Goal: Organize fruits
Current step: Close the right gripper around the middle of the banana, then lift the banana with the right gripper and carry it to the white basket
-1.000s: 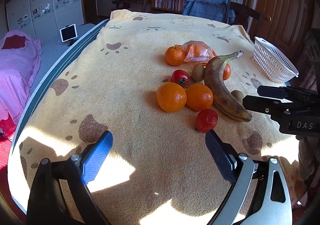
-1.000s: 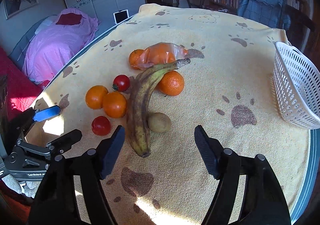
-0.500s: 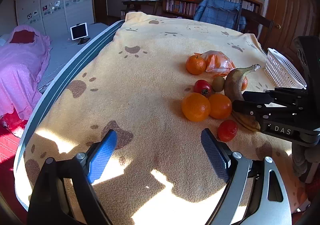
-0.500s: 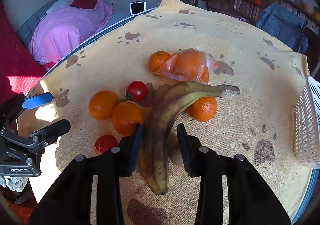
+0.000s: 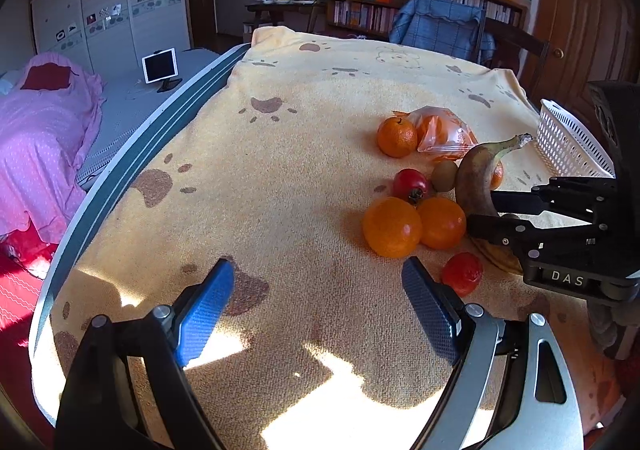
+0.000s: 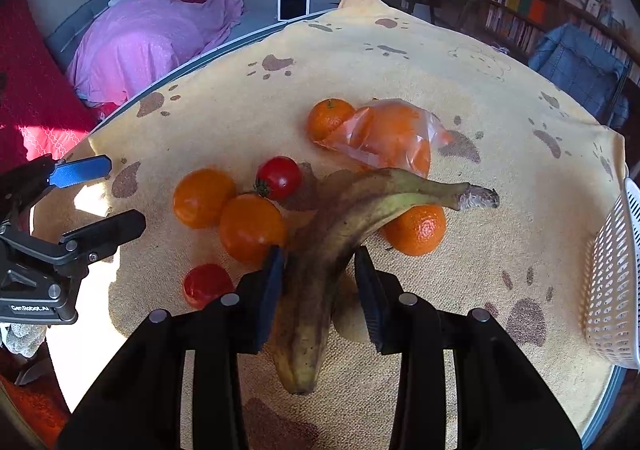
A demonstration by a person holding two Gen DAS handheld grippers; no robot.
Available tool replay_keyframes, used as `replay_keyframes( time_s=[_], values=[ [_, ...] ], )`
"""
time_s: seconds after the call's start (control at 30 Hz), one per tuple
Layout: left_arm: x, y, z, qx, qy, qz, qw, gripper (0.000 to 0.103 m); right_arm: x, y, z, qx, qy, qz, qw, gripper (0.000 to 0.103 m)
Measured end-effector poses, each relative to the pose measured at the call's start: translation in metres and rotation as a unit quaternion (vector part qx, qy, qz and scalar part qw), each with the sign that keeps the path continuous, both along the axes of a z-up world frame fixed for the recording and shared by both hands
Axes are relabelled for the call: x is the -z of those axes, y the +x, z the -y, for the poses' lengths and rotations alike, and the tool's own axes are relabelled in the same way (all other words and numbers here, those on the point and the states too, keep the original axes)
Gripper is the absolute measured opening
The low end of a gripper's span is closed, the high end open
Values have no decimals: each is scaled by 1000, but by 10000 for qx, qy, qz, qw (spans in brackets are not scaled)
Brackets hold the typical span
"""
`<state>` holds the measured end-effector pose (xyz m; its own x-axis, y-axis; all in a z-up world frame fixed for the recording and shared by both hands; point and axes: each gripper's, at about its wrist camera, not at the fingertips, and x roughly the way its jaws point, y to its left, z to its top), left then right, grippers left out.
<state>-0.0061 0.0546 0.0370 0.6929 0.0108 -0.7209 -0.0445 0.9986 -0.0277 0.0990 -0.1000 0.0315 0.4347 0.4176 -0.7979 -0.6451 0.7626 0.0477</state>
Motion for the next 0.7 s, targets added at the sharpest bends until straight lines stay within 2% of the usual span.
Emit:
replay_keyframes(
  time_s=[0.13, 0.27, 0.4, 0.57, 0.7],
  values=[
    [-1, -1, -2, -6, -7, 33, 10000, 85, 0, 18, 17, 242, 666, -651, 9954, 38],
    [0, 2, -1, 19, -11, 20, 10000, 85, -1, 30, 22, 507, 1002, -925, 9894, 38],
    [2, 5, 2, 72, -10, 2, 10000, 84, 7, 38, 13, 686, 983, -1091, 9868, 37],
    [2, 10, 3, 76, 10, -64, 10000, 76, 7, 35, 9, 752, 1006, -974, 9873, 33],
    [-1, 14, 8, 178, 14, -41, 9998, 76, 3, 33, 18, 804, 1287, -1004, 9833, 32]
  ],
)
